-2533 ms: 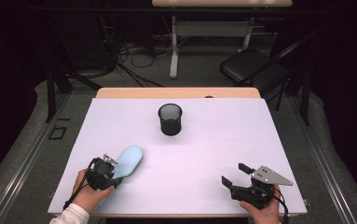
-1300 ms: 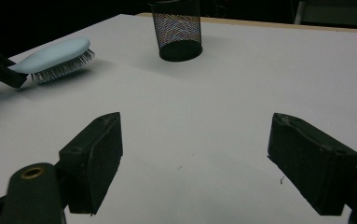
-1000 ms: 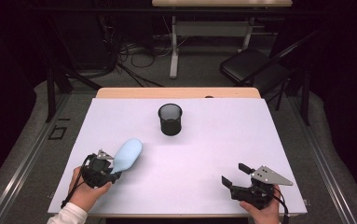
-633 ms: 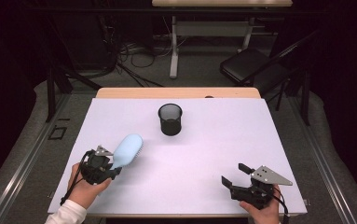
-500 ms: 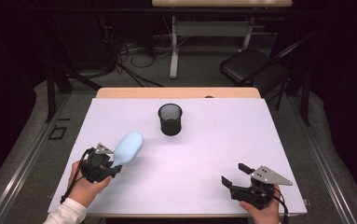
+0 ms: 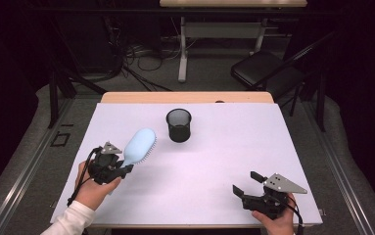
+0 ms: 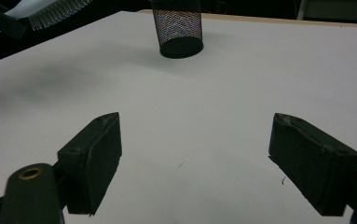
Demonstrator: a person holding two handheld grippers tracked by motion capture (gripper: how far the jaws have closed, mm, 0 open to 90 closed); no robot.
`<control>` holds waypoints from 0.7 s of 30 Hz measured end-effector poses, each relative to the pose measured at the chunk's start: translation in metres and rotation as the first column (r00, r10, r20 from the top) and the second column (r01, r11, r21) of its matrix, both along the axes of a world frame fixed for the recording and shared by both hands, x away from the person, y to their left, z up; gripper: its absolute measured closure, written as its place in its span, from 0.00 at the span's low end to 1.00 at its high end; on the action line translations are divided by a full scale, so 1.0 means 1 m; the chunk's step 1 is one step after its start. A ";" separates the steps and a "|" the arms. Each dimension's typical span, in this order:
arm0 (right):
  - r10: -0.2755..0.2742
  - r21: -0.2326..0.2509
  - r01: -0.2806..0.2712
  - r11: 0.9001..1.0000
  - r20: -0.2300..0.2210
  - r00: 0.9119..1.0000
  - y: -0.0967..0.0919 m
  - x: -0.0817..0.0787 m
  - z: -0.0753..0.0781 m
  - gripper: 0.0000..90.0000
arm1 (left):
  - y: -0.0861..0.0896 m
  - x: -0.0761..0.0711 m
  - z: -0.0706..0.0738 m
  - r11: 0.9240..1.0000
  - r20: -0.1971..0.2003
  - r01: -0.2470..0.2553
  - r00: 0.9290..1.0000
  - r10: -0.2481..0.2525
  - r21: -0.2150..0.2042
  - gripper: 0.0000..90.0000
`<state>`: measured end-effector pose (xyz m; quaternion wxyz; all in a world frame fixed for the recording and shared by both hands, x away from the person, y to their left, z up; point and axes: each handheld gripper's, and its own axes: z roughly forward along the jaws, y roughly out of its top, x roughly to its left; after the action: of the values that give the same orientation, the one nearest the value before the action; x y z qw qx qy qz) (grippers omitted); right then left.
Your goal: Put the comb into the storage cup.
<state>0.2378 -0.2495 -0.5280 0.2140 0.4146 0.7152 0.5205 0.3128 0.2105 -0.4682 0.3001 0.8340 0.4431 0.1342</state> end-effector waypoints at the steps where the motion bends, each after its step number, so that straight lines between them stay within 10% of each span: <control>1: 0.000 0.001 0.000 1.000 -0.001 1.000 0.000 0.000 0.000 0.18 | -0.001 0.000 0.001 1.000 0.002 0.000 1.000 0.000 0.001 0.77; 21: 0.008 0.002 -0.008 1.000 -0.011 1.000 0.002 0.001 -0.002 0.18 | -0.026 0.015 0.017 0.998 0.049 0.045 0.998 -0.042 -0.047 0.77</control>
<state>0.2392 -0.2473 -0.5296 0.2075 0.4149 0.7176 0.5195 0.3274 0.1849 -0.4515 0.3334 0.8326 0.4207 0.1367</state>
